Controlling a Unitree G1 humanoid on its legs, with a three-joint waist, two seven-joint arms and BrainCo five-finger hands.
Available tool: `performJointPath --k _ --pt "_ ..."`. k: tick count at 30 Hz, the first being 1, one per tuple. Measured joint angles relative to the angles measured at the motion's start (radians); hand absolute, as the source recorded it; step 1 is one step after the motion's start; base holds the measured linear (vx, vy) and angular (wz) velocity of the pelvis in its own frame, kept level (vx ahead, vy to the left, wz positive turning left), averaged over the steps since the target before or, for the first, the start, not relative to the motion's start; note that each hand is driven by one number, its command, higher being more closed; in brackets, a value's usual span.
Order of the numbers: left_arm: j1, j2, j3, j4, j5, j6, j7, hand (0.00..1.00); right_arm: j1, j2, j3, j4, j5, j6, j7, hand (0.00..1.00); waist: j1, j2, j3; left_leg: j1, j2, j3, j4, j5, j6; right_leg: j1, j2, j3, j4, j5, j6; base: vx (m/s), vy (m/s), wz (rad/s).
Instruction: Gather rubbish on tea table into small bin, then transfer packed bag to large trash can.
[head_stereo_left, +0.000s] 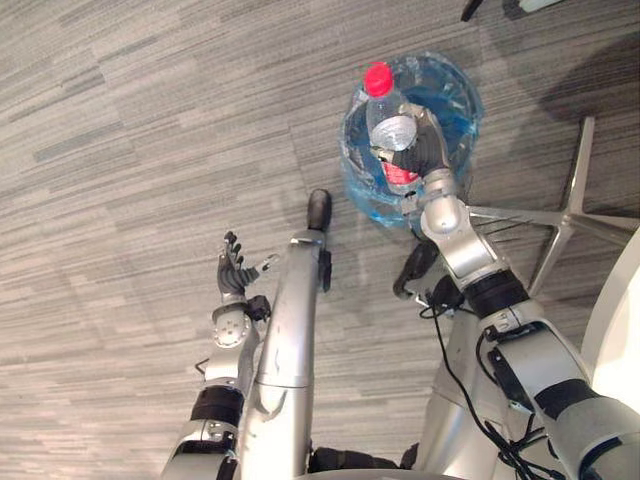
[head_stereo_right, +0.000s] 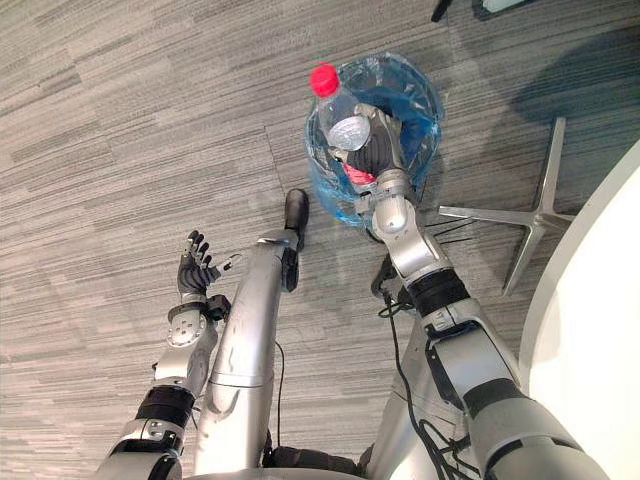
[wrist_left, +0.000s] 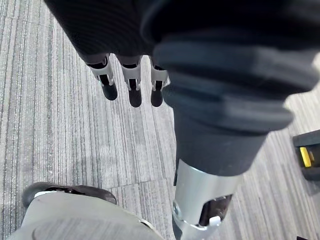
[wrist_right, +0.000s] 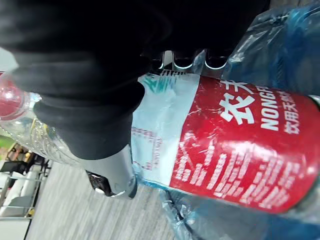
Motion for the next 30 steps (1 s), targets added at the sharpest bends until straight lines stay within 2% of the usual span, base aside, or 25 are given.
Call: performJointPath --k 5,8,13,15,17,21,25,26,30 --pt "0.002 0.011 0.004 0.000 0.000 0.002 0.001 0.00 0.029 0.002 -0.019 -0.036 -0.017 0.002 -0.020 0.00 -0.014 -0.001 -0.001 0.003 0.004 0.000 0.001 0.001 -0.001 0.004 0.003 -0.001 -0.002 0.002 -0.004 -0.01 0.005 -0.01" --pt "0.002 0.018 0.004 0.003 0.001 0.004 0.002 0.00 0.091 0.006 -0.012 -0.128 -0.078 0.000 -0.021 0.00 -0.014 -0.004 -0.001 0.017 0.014 -0.002 -0.004 0.002 -0.001 0.022 0.014 -0.006 -0.018 0.009 -0.015 -0.02 0.022 -0.07" --pt "0.010 0.023 0.022 0.005 0.002 0.004 0.002 0.00 0.196 0.034 0.007 -0.202 -0.194 -0.007 -0.018 0.00 -0.022 -0.029 -0.007 0.080 0.019 0.004 -0.068 0.018 -0.009 0.072 0.024 -0.010 -0.068 0.023 -0.028 0.00 0.001 -0.02" --pt "0.025 0.044 0.025 0.007 0.003 0.004 0.002 0.00 0.228 0.042 0.043 -0.202 -0.245 -0.012 -0.012 0.00 -0.027 -0.048 -0.016 0.090 0.035 0.004 -0.089 0.029 -0.010 0.080 0.042 -0.014 -0.096 0.035 -0.025 -0.02 0.009 -0.15" --pt "0.029 0.058 0.025 0.016 0.007 0.004 0.001 0.00 0.248 0.040 0.073 -0.198 -0.290 -0.013 0.008 0.00 -0.040 -0.054 -0.018 0.097 0.035 0.004 -0.109 0.039 -0.009 0.085 0.043 -0.017 -0.112 0.041 -0.026 -0.01 0.006 -0.03" --pt "0.029 0.059 0.032 0.025 0.021 0.004 0.002 0.00 0.263 0.043 0.127 -0.134 -0.398 -0.013 0.043 0.00 -0.043 -0.054 -0.018 0.105 0.038 0.003 -0.131 0.048 -0.012 0.092 0.050 -0.022 -0.132 0.053 -0.035 0.00 0.003 -0.01" --pt "0.027 0.058 0.031 0.038 0.021 0.001 0.002 0.00 0.235 0.057 0.166 -0.018 -0.441 -0.007 0.064 0.00 -0.043 -0.054 -0.018 0.110 0.034 -0.004 -0.167 0.064 -0.011 0.096 0.047 -0.036 -0.150 0.053 -0.035 -0.01 0.000 0.10" --pt "0.027 0.057 0.031 0.041 0.021 0.001 0.002 0.00 0.219 0.062 0.174 0.023 -0.462 0.004 0.071 1.00 -0.043 -0.054 -0.018 0.110 0.033 -0.006 -0.179 0.068 -0.010 0.096 0.045 -0.041 -0.154 0.053 -0.035 -0.01 -0.005 0.09" --pt "0.026 0.058 0.026 0.042 0.020 -0.002 0.003 0.00 0.154 0.077 0.183 0.143 -0.475 0.035 0.074 1.00 -0.041 -0.054 -0.018 0.102 0.031 -0.002 -0.209 0.081 -0.017 0.080 0.037 -0.047 -0.160 0.053 -0.035 -0.01 -0.006 0.10"
